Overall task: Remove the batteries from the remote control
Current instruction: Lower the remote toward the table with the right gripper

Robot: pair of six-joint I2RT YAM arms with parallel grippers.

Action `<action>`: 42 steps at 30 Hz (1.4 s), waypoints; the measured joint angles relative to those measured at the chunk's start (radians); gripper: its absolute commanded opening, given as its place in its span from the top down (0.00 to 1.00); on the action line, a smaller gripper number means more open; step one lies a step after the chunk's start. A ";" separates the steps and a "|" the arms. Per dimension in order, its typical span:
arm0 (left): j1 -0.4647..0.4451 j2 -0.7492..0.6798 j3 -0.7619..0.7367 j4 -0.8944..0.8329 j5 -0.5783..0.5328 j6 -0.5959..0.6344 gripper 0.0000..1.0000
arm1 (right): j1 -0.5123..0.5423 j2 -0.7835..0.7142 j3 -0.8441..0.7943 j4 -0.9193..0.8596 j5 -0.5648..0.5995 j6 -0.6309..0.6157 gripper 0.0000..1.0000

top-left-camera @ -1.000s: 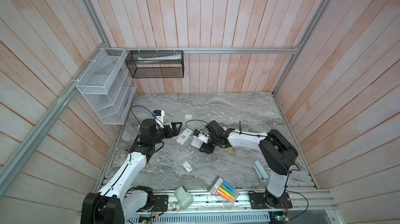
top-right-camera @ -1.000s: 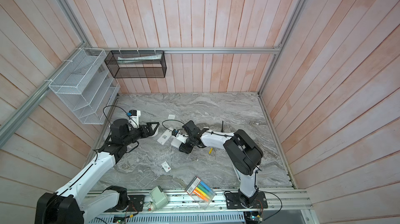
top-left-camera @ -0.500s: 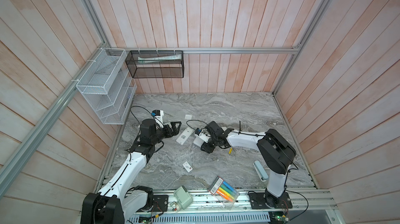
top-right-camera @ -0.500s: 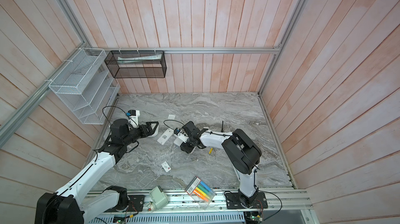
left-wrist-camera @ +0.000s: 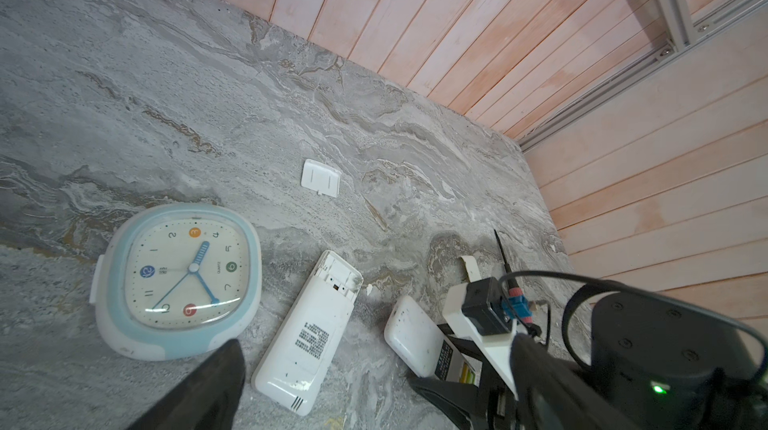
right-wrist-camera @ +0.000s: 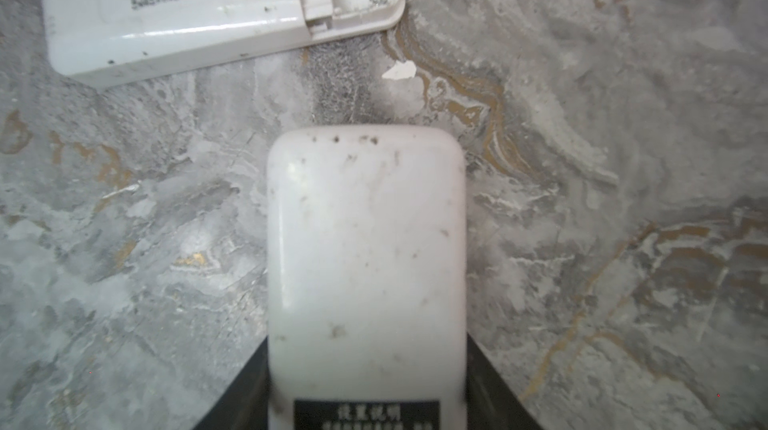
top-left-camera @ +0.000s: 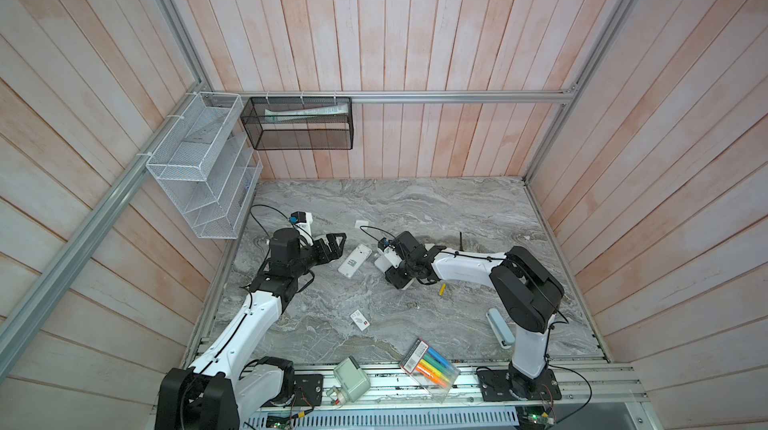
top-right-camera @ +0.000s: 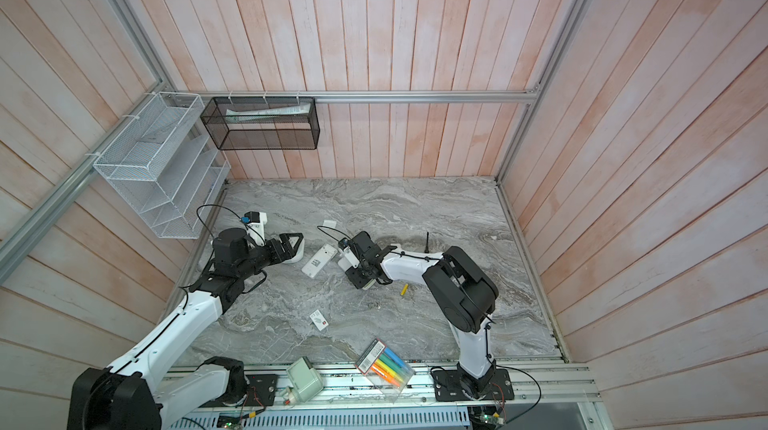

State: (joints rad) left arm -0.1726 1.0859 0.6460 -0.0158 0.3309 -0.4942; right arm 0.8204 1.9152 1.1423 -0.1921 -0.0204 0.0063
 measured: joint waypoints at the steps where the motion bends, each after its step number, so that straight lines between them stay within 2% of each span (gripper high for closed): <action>1: 0.000 0.000 0.000 0.000 0.000 0.000 0.00 | 0.005 0.002 0.000 0.003 0.013 0.001 0.46; 13: 0.000 0.001 0.000 -0.012 0.000 0.000 0.00 | 0.056 0.019 0.015 0.027 0.135 -0.008 0.39; 24: 0.000 0.006 0.000 -0.023 -0.003 0.000 0.00 | 0.058 0.022 0.020 0.031 0.150 -0.006 0.33; 35: 0.000 0.007 0.000 -0.066 -0.003 0.000 0.00 | -0.031 -0.071 -0.106 0.059 -0.058 0.029 0.26; 42: 0.000 0.011 0.000 -0.076 -0.002 -0.008 0.00 | -0.036 -0.132 -0.176 0.065 -0.158 0.069 0.23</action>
State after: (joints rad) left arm -0.1726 1.0969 0.6464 -0.0921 0.3290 -0.5022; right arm 0.7845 1.7836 0.9665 -0.1268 -0.1783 0.0750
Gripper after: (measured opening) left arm 0.998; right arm 0.754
